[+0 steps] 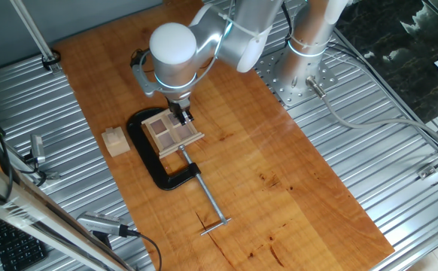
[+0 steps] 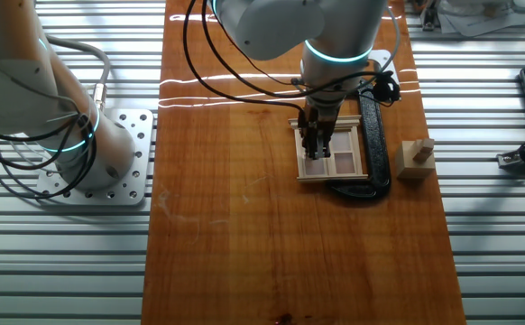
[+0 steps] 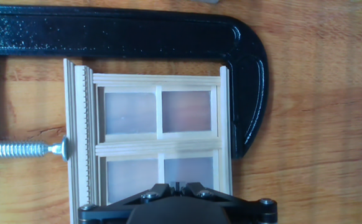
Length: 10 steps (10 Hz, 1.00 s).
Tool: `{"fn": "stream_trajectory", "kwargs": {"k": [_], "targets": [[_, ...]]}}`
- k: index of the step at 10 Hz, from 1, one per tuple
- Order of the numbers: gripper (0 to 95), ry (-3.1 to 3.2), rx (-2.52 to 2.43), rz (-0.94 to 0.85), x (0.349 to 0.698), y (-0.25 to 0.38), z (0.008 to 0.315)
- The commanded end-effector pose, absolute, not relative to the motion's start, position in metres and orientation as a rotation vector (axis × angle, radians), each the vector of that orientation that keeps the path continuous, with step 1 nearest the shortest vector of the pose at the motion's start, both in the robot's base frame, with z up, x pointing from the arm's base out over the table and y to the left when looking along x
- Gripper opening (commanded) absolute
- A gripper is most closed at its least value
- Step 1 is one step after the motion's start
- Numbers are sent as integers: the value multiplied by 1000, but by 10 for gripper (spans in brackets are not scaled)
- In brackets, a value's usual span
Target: Open a sliding window
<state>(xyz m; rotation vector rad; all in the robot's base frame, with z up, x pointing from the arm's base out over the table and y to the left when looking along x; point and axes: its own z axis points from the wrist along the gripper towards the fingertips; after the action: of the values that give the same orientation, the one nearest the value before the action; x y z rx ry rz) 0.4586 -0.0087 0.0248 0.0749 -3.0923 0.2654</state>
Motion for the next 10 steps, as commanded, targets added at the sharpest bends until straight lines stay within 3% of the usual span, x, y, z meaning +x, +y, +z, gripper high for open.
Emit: {"fn": "stream_trajectory", "kwargs": {"k": [1,10], "targets": [[0,-3096,64,264,459,-8,24],[0,-3106,63,262,459,-8,24]]}}
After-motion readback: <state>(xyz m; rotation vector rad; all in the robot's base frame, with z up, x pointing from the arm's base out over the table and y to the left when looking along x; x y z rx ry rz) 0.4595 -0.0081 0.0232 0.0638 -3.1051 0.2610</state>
